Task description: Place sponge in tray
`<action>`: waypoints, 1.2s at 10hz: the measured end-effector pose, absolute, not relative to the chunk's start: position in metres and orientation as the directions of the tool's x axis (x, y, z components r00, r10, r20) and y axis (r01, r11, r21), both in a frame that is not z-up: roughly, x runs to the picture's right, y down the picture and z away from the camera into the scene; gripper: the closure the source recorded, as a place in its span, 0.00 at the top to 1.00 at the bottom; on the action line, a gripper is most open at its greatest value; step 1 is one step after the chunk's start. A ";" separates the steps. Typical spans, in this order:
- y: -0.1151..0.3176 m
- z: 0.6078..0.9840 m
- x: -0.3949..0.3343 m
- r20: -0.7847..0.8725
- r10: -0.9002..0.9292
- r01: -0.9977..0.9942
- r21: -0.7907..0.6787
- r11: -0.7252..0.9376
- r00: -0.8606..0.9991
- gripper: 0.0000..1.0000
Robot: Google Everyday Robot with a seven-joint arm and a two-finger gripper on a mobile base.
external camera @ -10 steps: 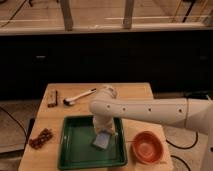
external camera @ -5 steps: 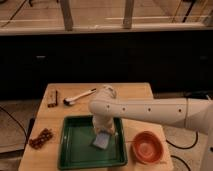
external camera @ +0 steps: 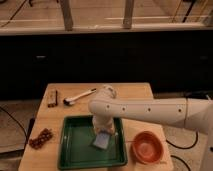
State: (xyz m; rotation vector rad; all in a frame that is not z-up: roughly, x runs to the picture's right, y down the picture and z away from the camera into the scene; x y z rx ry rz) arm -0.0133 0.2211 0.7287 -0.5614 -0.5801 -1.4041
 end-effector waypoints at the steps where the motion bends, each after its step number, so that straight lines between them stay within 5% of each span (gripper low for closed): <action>1: 0.222 0.729 -0.014 0.674 -0.735 0.996 -0.018 0.084 0.074 0.02; 12: 0.223 0.728 -0.014 0.679 -0.733 0.998 0.000 0.063 0.047 0.01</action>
